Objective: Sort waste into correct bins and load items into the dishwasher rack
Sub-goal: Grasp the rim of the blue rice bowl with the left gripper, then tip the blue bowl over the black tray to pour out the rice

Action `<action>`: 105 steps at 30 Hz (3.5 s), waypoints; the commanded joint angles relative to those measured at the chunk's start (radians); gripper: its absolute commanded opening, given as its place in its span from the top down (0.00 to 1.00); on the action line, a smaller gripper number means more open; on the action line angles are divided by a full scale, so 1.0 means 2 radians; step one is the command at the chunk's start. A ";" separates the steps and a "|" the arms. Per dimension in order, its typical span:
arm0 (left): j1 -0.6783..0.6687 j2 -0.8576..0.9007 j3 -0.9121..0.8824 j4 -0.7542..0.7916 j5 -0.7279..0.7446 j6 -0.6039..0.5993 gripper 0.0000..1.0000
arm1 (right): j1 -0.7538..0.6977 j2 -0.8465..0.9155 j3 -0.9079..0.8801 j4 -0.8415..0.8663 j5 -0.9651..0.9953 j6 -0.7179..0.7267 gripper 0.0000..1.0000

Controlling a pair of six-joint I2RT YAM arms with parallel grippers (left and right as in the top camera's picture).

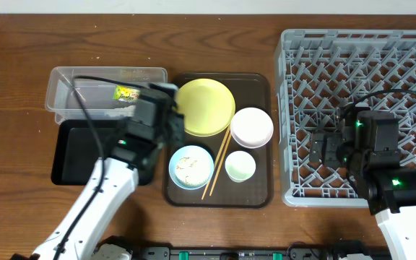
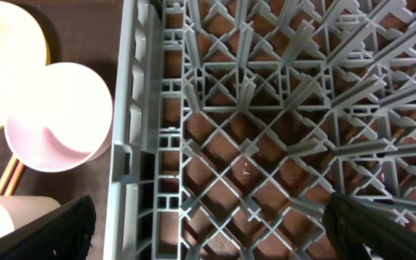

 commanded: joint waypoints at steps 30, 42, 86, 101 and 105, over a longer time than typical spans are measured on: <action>-0.170 0.167 0.003 -0.025 -0.001 -0.166 0.86 | -0.003 0.000 0.009 -0.006 0.004 0.011 0.01; -0.171 0.145 0.004 -0.046 -0.001 -0.171 0.94 | -0.003 0.000 0.009 -0.007 0.004 0.011 0.01; 0.420 0.195 0.008 -0.129 0.650 0.090 0.94 | -0.003 0.000 0.009 -0.017 0.005 0.011 0.01; 0.503 0.227 0.008 -0.130 0.751 -0.010 0.94 | -0.003 0.000 0.009 -0.017 0.005 0.011 0.01; 0.515 0.227 0.008 -0.130 0.751 -0.064 0.94 | -0.003 0.000 0.009 -0.017 0.005 0.011 0.01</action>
